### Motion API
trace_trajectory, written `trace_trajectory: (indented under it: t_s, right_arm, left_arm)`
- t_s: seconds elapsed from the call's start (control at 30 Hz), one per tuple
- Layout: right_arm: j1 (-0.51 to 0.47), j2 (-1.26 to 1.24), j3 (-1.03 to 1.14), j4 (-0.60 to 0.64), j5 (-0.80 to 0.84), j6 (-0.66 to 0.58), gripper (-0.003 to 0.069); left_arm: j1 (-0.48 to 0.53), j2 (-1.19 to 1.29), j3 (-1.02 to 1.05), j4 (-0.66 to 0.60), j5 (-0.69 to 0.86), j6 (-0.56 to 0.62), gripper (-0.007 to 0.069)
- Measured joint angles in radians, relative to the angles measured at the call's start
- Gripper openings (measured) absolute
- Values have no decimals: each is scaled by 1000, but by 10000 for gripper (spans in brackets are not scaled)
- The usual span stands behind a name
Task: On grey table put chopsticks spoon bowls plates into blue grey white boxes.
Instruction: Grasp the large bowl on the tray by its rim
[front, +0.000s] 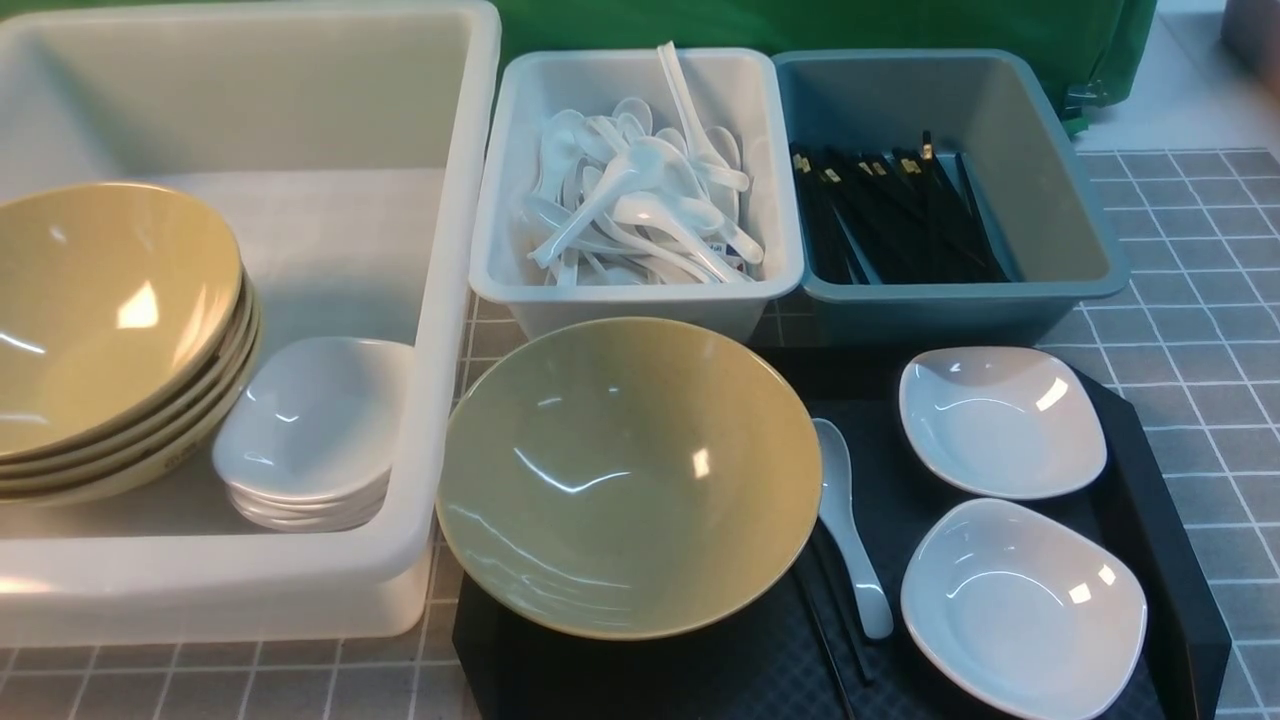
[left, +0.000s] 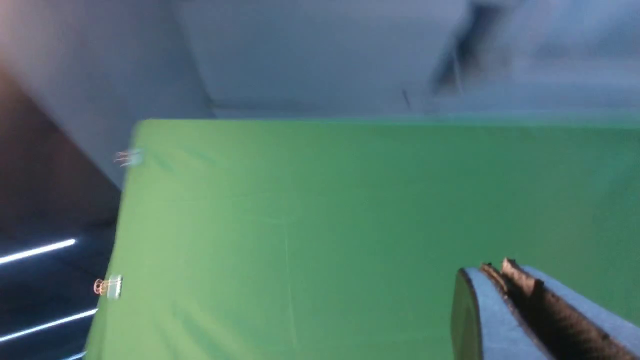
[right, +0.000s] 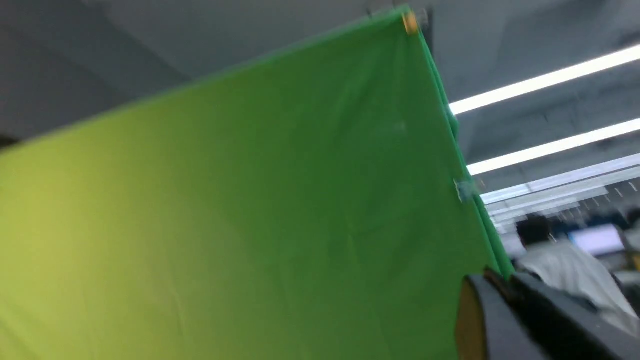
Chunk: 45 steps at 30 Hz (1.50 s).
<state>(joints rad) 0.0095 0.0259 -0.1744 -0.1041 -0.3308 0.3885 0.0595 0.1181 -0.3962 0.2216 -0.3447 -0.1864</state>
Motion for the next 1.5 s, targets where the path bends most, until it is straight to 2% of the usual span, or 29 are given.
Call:
trace_trajectory:
  t_s: [0.07, 0.13, 0.2, 0.27, 0.33, 0.37, 0.4, 0.43, 0.53, 0.67, 0.83, 1.03, 1.17, 1.27, 1.47, 1.5]
  right_arm:
    - [0, 55, -82, -27, 107, -60, 78]
    - [0, 157, -195, -43, 281, -179, 78]
    - [0, 198, -221, -45, 337, -222, 78]
    - [0, 294, -252, -46, 451, -290, 78]
    - [0, 369, -258, -46, 569, -313, 79]
    - [0, 381, -258, -46, 578, -315, 79]
    - [1, 422, -258, -42, 663, -323, 79]
    - [1, 422, -258, -40, 674, -325, 79]
    - [30, 480, -258, 45, 857, -432, 50]
    - [118, 538, -257, 246, 945, -640, 31]
    - [171, 570, -236, 318, 901, -710, 31]
    - [191, 573, -235, 333, 882, -723, 31]
    - [191, 573, -235, 333, 882, -723, 31]
    - [191, 573, -235, 333, 881, -723, 31]
    - [191, 573, -235, 334, 881, -723, 33]
    - [191, 573, -235, 334, 881, -723, 33]
  left_arm:
    - [0, 102, -116, 76, 109, -61, -8]
    - [-1, 262, -262, 116, 243, -184, -8]
    - [-6, 334, -307, 121, 295, -234, -8]
    - [-36, 451, -369, 124, 395, -295, -8]
    - [-103, 553, -437, 89, 562, -319, -8]
    - [-110, 570, -443, 75, 578, -320, -8]
    - [-181, 644, -501, 10, 731, -309, -8]
    - [-181, 653, -501, 10, 748, -304, -8]
    - [-344, 824, -614, -117, 999, -157, -8]
    - [-540, 1079, -717, -278, 1157, 11, -8]
    - [-669, 1320, -809, -318, 1164, 57, -8]
    - [-800, 1661, -980, -245, 1195, 59, -8]
    - [-855, 1807, -1064, -248, 1220, 69, -8]
    - [-889, 1844, -1102, -288, 1226, 110, -7]
    - [-914, 1850, -1197, -524, 1247, 288, -7]
    - [-902, 1839, -1217, -527, 1268, 303, -7]
